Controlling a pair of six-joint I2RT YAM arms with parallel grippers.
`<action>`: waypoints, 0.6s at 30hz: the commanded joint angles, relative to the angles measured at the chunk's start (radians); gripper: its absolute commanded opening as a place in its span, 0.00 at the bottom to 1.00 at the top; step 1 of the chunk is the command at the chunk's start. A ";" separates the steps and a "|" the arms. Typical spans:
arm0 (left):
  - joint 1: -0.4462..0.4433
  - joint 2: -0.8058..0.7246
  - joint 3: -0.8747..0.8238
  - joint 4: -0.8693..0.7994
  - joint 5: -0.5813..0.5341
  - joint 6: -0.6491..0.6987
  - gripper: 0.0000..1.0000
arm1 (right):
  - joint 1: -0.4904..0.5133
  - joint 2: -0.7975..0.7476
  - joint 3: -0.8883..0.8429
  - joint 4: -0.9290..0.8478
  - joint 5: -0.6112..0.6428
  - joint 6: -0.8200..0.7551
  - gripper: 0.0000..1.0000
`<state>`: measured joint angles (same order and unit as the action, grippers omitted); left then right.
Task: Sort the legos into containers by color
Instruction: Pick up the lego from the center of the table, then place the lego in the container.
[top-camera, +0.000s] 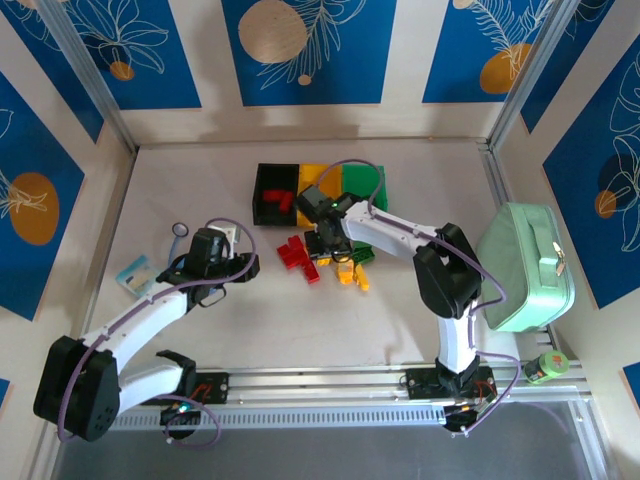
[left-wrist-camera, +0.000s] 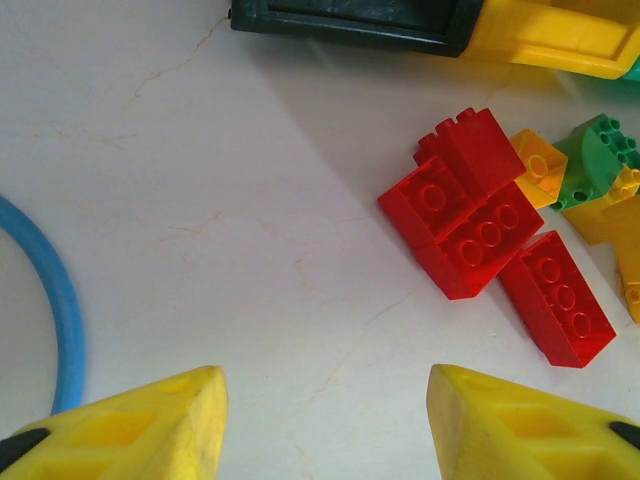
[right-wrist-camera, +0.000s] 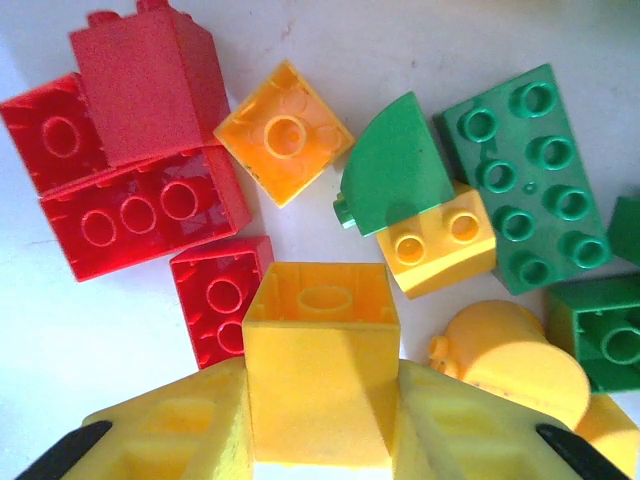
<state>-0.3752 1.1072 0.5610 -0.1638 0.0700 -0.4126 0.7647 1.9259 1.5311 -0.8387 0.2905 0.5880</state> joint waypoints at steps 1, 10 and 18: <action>0.009 -0.021 -0.009 0.004 0.000 0.006 0.55 | -0.002 -0.025 0.029 -0.046 0.025 -0.004 0.33; 0.004 -0.056 -0.022 0.003 0.032 -0.015 0.55 | -0.106 0.050 0.273 -0.106 0.027 -0.096 0.34; -0.035 -0.096 -0.062 0.001 0.026 -0.054 0.55 | -0.181 0.265 0.625 -0.217 -0.002 -0.169 0.34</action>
<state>-0.3950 1.0393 0.5179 -0.1638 0.0853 -0.4419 0.5911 2.1273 2.0815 -0.9695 0.3138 0.4648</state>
